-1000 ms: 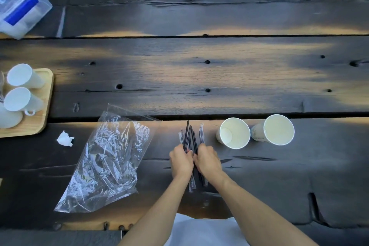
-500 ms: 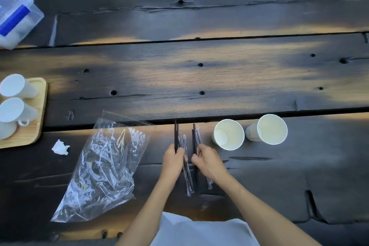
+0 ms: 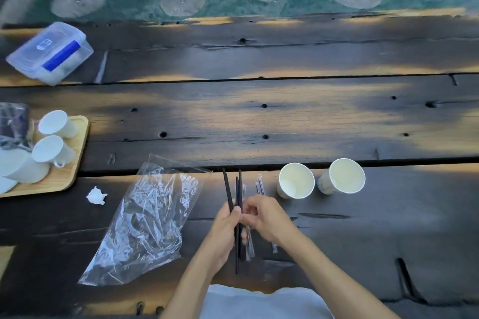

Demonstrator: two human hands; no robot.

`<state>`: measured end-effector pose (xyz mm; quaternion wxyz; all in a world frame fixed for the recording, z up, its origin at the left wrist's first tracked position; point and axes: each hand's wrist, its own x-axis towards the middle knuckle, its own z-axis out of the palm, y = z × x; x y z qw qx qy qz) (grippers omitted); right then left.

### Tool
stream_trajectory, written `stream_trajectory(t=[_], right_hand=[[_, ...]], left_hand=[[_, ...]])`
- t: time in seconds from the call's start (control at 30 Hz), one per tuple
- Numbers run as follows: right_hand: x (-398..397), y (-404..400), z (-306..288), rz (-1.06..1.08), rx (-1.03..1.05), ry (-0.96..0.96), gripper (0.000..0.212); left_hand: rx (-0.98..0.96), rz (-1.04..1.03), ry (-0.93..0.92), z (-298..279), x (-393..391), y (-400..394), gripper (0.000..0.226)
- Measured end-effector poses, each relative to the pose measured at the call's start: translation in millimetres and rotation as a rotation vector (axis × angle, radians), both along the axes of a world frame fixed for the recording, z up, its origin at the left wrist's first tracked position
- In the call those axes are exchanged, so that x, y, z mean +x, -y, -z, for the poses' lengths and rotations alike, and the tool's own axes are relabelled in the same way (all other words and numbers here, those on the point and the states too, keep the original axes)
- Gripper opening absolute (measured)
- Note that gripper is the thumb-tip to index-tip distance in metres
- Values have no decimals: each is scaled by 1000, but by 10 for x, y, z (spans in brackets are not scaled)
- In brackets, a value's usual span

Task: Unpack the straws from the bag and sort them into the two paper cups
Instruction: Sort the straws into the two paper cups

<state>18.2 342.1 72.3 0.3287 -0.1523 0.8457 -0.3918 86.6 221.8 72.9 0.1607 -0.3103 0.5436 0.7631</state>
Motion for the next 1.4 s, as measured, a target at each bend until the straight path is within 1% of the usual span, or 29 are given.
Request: stream_trajectory(t=[0.03, 0.07, 0.1, 0.13, 0.2, 0.27, 0.3, 0.4, 0.43, 0.53, 0.63, 0.7, 0.8, 0.87, 0.93, 0.97, 1.0, 1.07, 1.17, 1.23, 1.3, 1.4], right_hand=[[-1, -18, -30, -1, 4, -8, 17], [-9, -51, -54, 39, -43, 34, 13], [-17, -90, -93, 107, -140, 112, 9], [-22, -125, -116, 180, -253, 202, 11], [-27, -183, -186, 275, -413, 338, 26], [-46, -201, -262, 270, -463, 358, 28], [-59, -203, -279, 252, -500, 398, 29], [-101, -215, -313, 202, -673, 627, 42], [-107, -213, -337, 185, -708, 658, 43], [-126, -227, -387, 227, -857, 679, 46], [-144, -271, -437, 361, -1041, 660, 25], [-132, -288, -471, 400, -1069, 652, 19], [-111, -351, -494, 390, -1080, 678, 16], [-106, -416, -516, 345, -1033, 638, 10], [-85, -491, -518, 322, -921, 552, 4], [-72, -520, -527, 347, -868, 504, 3], [-62, -542, -543, 399, -833, 453, 3], [-83, -601, -584, 582, -818, 328, 13], [-197, -772, -677, 860, -897, 106, 17], [-282, -902, -695, 992, -908, 18, 21], [-339, -966, -630, 1059, -855, -39, 23], [-396, -921, -425, 1055, -714, -79, 25]], left_hand=[[7, 4, -10, -26, 26, 1, 22], [22, 3, -19, -58, 37, 0, 21], [35, -2, -31, -93, 36, 1, 20], [46, -8, -46, -123, 33, 5, 20], [56, -8, -89, -182, 18, 24, 20], [69, 7, -121, -230, 4, 34, 21], [89, 25, -129, -252, 1, 26, 21], [230, 88, -135, -331, 5, -74, 24], [276, 96, -126, -356, 4, -100, 28], [305, 165, -88, -397, 10, -116, 40], [312, 246, -81, -394, 41, -88, 47], [312, 254, -92, -379, 46, -73, 46], [273, 269, -106, -356, 25, -76, 44], [173, 289, -105, -328, 4, -94, 44], [26, 311, -118, -291, -15, -130, 46], [-32, 319, -134, -268, -26, -145, 46], [-74, 323, -145, -240, -40, -156, 45], [-133, 294, -124, -160, -69, -139, 38], [-241, 213, -64, -16, -81, -42, 24], [-313, 183, -33, 55, -70, 21, 21], [-364, 172, -10, 99, -62, 61, 22], [-386, 148, 34, 157, -62, 85, 23]])
